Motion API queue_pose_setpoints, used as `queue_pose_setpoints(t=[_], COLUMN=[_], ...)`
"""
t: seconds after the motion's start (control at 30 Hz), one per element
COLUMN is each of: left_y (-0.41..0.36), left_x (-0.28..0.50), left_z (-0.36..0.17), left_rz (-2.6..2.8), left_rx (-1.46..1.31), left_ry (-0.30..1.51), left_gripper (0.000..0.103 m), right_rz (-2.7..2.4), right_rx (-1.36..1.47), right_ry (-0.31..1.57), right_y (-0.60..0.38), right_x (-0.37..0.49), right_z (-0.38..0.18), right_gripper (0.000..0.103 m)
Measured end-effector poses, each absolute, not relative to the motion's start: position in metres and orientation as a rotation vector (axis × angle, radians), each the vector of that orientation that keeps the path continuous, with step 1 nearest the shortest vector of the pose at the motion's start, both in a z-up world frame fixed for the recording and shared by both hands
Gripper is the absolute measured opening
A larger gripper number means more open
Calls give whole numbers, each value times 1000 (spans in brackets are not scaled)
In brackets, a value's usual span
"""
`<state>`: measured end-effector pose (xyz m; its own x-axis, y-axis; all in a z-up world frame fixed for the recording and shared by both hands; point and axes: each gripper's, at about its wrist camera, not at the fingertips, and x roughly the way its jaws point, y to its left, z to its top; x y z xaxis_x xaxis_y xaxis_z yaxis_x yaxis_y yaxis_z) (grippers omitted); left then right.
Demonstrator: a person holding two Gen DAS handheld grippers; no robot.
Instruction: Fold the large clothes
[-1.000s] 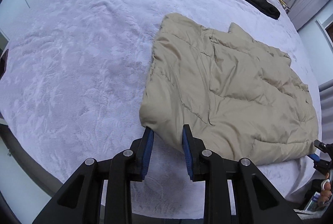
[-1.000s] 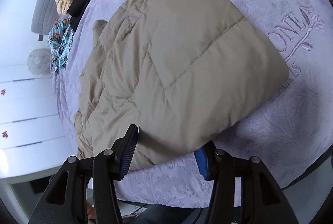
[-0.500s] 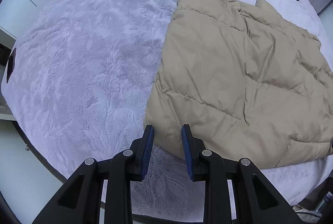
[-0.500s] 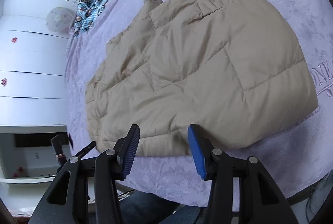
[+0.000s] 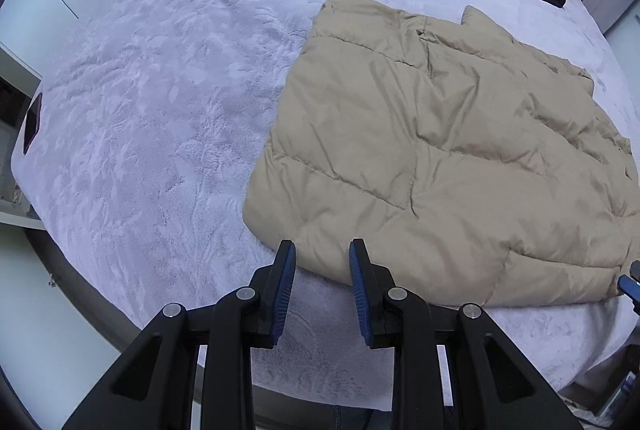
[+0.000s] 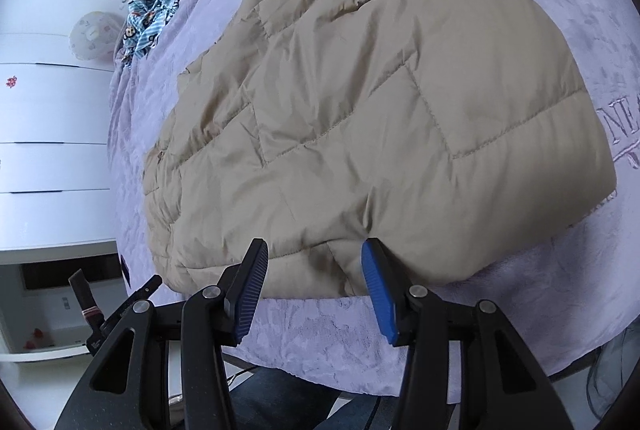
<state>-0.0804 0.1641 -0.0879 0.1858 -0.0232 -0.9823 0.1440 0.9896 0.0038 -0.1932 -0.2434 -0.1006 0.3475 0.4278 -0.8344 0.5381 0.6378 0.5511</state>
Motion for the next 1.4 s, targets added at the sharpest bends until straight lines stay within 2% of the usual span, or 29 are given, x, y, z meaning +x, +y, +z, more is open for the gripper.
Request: queue_pose_setpoints(t=[0.27,0.3,0.33,0.37,0.43,0.7,0.83,0.87,0.9,1.0,1.4], left_y=[143,141,139,138,136,153,168,170,172,174,181], left_x=[-108,-109,-109,-109,-107,-62,-38,-34,-30,-21,9], left_z=[-76,-76,-76,-73,-65,-55,-69,-73,-76,-84,-111], left_rz=[-141,-151,-158,-154,-168,-252,-305,-317,-328,-349,-423], left_rx=[113,121,126,135,162,183,171,168,165,156,93], left_ry=[1370,1371,1371,1356,1299,1287,1321,1333,1340,1354,1397], left_gripper=[30,41,84,101,103,103,103,103,103,103,103], right_rz=[-36,-35,-35,-38,-46,-66,-70,-73,-77,-102,-156], right_rx=[877,869,861,855,851,834,813,818,822,815,797], right_ry=[1290,1292,1293,1290,1278,1258,1278,1278,1277,1260,1280], right_y=[-233,-231,-229,-228,-224,-186,-157,-153,-149,-136,-107], right_x=[-207,-207,-208,-208,-206,-174,-150,-146,-142,-133,-111], right_z=[-93,-92,-91,-90,-86,-80,-83,-84,-84,-84,-98], right_gripper=[66,67,68,68,68,70,70,73,81,86,87])
